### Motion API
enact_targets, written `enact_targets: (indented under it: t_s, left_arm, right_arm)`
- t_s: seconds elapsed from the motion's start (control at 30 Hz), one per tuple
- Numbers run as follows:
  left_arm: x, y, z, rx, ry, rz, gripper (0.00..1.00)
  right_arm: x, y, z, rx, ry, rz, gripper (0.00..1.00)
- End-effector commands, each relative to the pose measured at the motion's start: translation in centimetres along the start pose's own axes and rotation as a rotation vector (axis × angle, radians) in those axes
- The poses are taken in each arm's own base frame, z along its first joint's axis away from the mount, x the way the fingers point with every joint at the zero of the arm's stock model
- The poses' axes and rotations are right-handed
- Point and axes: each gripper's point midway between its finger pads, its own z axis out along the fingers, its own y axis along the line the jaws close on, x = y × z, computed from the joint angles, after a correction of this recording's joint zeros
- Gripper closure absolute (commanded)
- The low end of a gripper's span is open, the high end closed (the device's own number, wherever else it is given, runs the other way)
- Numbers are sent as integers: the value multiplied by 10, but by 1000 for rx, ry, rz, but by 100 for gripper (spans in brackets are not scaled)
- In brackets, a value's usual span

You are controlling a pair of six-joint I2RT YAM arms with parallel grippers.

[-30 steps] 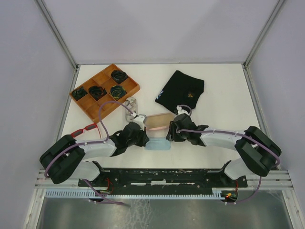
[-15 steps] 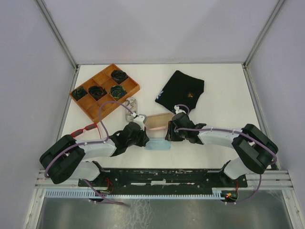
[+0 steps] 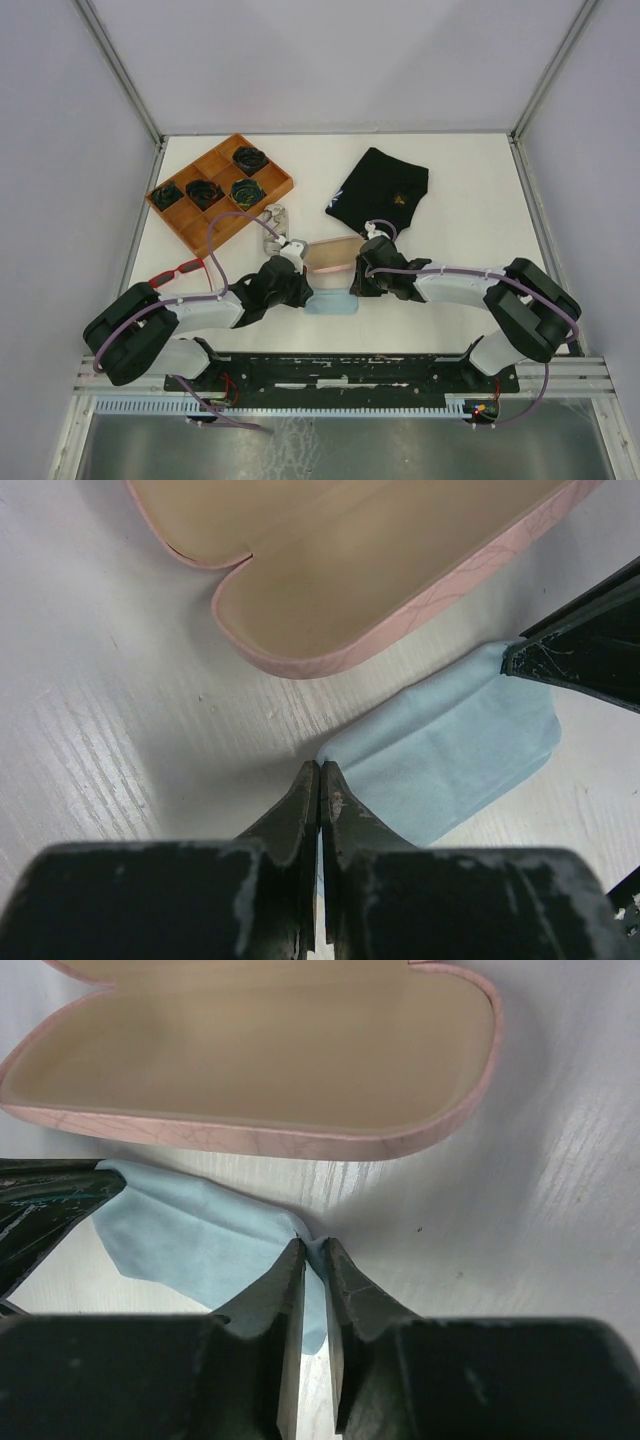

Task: Organize the sunglasses
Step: Pick up the glasses cleaning cloth from the center of the board.

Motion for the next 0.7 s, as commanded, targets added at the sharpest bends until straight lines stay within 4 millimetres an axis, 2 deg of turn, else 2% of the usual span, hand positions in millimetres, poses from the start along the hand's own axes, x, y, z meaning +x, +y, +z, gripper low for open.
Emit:
enact_targets:
  t_s: [0.0, 0.2, 0.33, 0.67]
  left_arm:
    - [-8, -6, 0, 21, -24, -3, 97]
    - [-11, -11, -1, 50, -29, 8, 97]
    - [-15, -19, -4, 89, -41, 19, 97]
    - [-45, -35, -21, 145, -129, 41, 97]
  right_arm:
    - [7, -12, 4, 49, 16, -16, 82]
    - [2, -6, 2, 5, -22, -31, 94]
    - [-5, 11, -4, -88, -57, -51, 100]
    - [-36, 23, -39, -116, -179, -116, 100]
